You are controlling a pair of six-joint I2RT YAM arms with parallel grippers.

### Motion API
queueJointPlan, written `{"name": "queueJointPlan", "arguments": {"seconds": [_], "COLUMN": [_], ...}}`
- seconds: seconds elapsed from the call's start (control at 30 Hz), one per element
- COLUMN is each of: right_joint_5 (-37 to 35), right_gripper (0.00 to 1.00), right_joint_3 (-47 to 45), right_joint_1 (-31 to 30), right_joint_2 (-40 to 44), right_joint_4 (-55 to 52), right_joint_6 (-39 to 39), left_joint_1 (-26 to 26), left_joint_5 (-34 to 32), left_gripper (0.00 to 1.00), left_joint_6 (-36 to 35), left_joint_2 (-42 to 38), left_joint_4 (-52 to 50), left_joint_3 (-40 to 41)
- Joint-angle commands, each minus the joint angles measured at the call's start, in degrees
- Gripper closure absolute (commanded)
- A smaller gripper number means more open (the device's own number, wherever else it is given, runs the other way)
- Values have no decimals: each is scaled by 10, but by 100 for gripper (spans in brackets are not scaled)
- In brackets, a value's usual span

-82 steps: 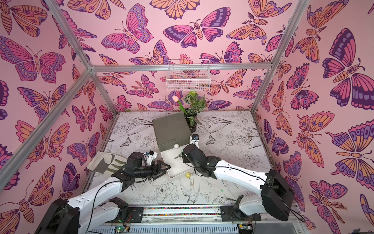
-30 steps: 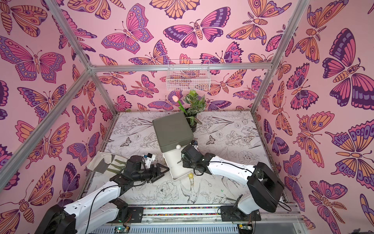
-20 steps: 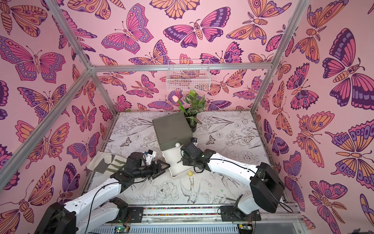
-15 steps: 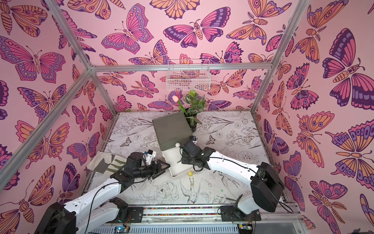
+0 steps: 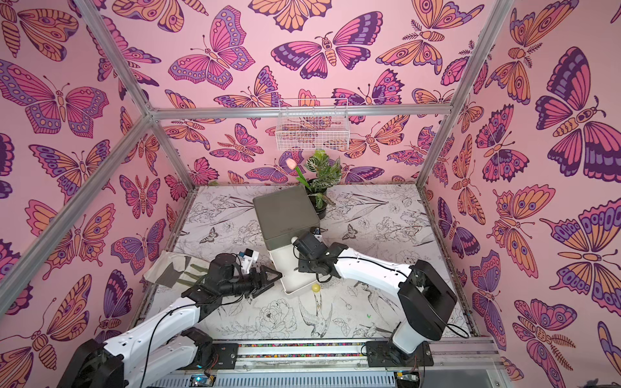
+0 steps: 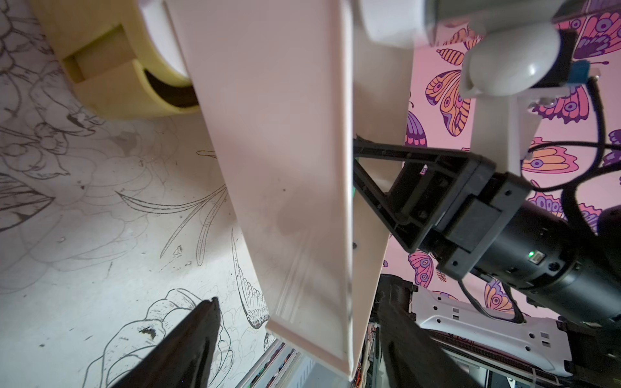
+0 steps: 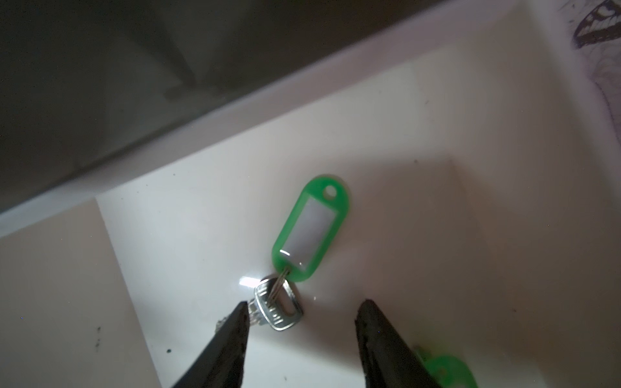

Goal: Take the keys out of the drawer
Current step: Pick up the key from the drawer.

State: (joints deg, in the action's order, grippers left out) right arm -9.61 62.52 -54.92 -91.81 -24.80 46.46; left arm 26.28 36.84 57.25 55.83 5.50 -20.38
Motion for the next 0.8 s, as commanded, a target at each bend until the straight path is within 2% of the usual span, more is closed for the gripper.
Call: {"name": "queueJointPlan", "arguments": {"seconds": [0.0,0.03,0.47,0.77], "right_joint_5": [-31,-36,-97,-109], "right_gripper": [47,47,59,61], "right_joint_3": [6,4,15,36], "right_joint_1": [-7,-11,-25,-27], "right_joint_2": [-5,-6,-31,-54], "right_joint_4": [24,32,50,78], "right_joint_6": [-3,-6,-16,-36], "left_joint_1": [1,1,1,1], "left_joint_5": [8,9,14,17], "left_gripper": [20,19,19,19], "left_joint_6": [-3,-2,3,6], "left_joint_2": [-9,-10,-21,-27], "left_joint_4": [-5,-5,-5,-6], "left_joint_3": [10,30,41,51]}}
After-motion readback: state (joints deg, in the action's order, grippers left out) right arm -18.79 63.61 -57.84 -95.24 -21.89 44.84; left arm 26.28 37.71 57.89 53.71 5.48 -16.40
